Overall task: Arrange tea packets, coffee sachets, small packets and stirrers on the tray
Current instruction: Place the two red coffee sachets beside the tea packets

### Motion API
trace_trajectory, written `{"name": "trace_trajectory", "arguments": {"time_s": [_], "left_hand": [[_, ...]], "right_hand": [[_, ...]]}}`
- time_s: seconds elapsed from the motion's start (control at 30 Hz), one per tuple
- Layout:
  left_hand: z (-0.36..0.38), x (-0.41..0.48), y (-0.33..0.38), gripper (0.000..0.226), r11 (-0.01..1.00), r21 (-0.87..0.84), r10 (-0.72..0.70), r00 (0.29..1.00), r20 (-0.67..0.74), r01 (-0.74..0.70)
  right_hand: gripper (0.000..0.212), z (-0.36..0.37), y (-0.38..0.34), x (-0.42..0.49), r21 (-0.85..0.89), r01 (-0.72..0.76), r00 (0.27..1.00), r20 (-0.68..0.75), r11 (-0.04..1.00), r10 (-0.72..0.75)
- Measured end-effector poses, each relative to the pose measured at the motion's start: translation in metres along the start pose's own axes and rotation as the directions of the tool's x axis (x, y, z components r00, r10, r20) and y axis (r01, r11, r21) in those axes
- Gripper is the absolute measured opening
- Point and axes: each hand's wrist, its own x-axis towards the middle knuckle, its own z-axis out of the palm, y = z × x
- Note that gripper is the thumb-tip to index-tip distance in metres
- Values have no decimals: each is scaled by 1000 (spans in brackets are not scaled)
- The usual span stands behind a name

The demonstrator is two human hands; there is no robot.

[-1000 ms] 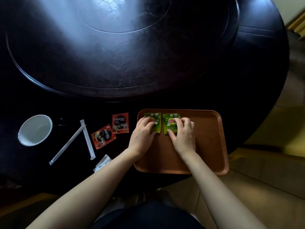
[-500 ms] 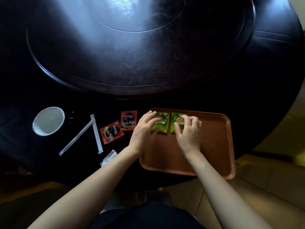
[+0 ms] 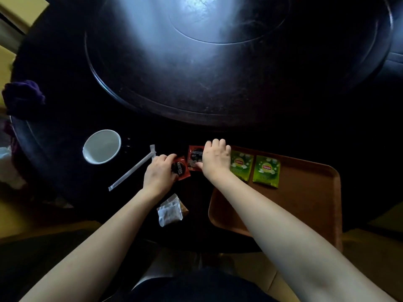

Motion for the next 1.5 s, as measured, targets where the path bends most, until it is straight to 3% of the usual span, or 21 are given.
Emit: {"name": "trace_trajectory", "arguments": {"time_s": [0.17,0.27,0.33,0.47,0.6,0.73,0.83,0.93,1.03,1.17,1.5], "left_hand": [[-4,10,-9,48,998,-49,-37,998,46,40],[-9,16,-10,29,975,-195,-88,992,91,105],[-13,18,-12,18,925,-337,-135,982,135,174],[-28,15,-12,16,645,-689,-208,944,258,330],[-40,10,2,11,304,-859,-147,911,385,412],[-39,9,26,13,216,-873,-39,897,440,438],[-31,10,46,12,204,-872,14,890,457,444],[-21,11,64,12,198,-870,26,884,466,452],[-12,11,78,13,195,-853,34,865,500,485],[-2,10,92,13,189,-834,44,844,534,518],[7,10,116,12,261,-808,31,832,554,528]], "right_hand": [[54,6,-5,7,148,-83,995,63,985,75],[48,2,-5,8,257,-95,994,73,962,79],[34,-5,-2,6,447,-83,995,84,890,51],[20,-25,13,-7,756,-137,991,107,640,87],[21,-39,40,-25,912,-250,968,231,326,99],[46,-47,66,-45,924,-325,940,292,202,178],[21,-52,93,-64,951,-267,940,221,157,261],[18,-53,138,-83,938,-237,873,92,252,478],[24,-44,182,-102,862,-375,777,90,343,623],[21,-27,202,-103,761,-471,777,119,445,618],[26,-10,204,-90,535,-510,722,-159,673,673]]}}
